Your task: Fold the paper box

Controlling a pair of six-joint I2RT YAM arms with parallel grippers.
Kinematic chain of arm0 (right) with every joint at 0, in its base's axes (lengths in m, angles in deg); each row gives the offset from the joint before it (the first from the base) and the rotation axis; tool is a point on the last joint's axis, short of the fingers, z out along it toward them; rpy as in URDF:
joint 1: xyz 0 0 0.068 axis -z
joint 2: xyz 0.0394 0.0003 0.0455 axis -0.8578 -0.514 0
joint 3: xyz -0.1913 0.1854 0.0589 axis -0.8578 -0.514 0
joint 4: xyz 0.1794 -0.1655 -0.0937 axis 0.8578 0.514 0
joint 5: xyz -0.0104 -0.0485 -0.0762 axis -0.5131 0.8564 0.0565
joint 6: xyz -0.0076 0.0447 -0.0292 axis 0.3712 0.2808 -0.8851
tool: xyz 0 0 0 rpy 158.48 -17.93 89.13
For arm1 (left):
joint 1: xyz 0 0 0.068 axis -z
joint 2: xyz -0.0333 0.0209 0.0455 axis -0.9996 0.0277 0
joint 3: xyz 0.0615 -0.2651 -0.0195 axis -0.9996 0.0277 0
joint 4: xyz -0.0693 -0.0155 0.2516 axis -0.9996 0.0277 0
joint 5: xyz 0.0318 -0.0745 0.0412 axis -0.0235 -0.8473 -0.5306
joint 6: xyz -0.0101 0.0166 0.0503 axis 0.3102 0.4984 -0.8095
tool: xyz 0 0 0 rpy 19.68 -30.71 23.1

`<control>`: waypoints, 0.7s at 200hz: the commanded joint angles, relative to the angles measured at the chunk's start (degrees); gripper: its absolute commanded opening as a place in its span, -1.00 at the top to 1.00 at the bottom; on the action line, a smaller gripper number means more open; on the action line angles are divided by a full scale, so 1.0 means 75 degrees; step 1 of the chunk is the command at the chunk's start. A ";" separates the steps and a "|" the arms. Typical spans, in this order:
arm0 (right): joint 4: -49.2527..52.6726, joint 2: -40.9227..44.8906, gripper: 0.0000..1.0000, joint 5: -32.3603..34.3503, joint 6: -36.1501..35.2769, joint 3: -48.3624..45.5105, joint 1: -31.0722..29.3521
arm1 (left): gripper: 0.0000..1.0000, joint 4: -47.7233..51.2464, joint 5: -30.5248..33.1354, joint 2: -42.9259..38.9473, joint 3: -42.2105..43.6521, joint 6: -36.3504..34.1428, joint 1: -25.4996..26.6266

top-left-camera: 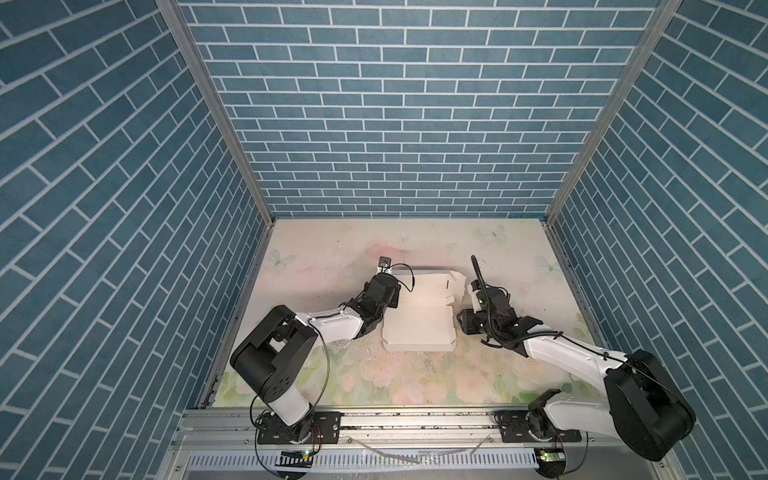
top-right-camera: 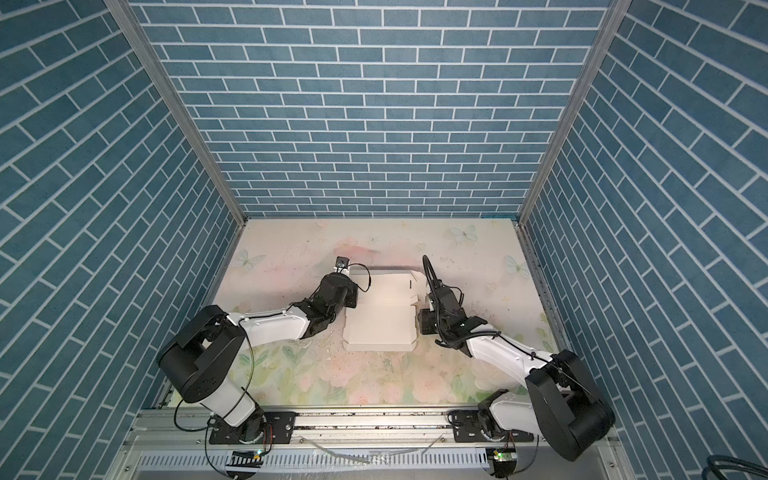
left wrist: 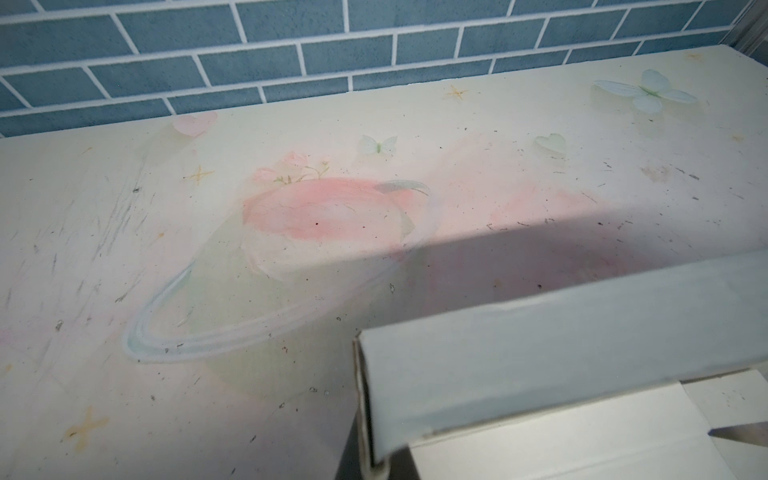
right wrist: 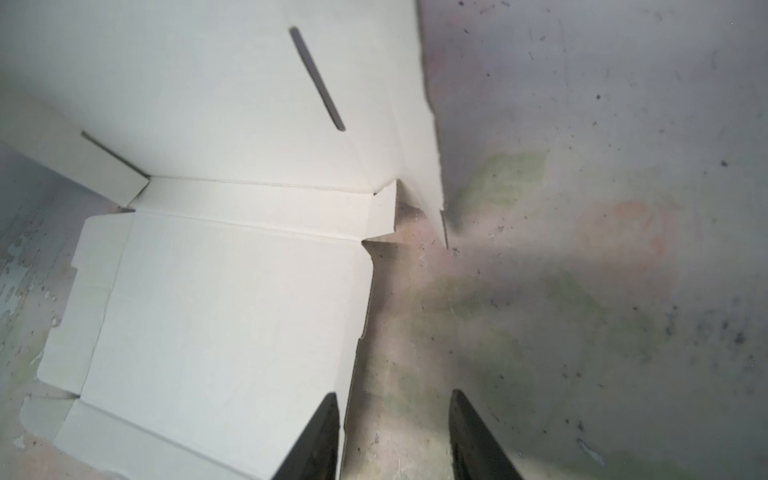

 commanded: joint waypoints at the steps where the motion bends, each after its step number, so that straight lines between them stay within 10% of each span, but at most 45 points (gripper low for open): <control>1: -0.0305 -0.0114 0.41 0.0276 0.0441 -0.0006 -0.0081 | 1.00 0.1078 -0.0008 -0.0043 -0.0018 0.0115 -0.0009; 30: -0.0071 0.0228 0.61 0.0452 0.0597 0.0111 -0.0123 | 1.00 0.1736 -0.0168 -0.0006 -0.0387 0.0185 -0.0064; 81: 0.0950 0.0796 0.29 0.1125 -0.0214 0.0679 0.0152 | 1.00 0.2141 -0.0471 0.0141 -0.0659 0.0172 -0.0207; 140: 0.0400 -0.0185 0.39 -0.0237 -0.0360 0.1406 0.0496 | 1.00 0.2249 -0.0535 0.0243 -0.0767 0.0262 -0.0266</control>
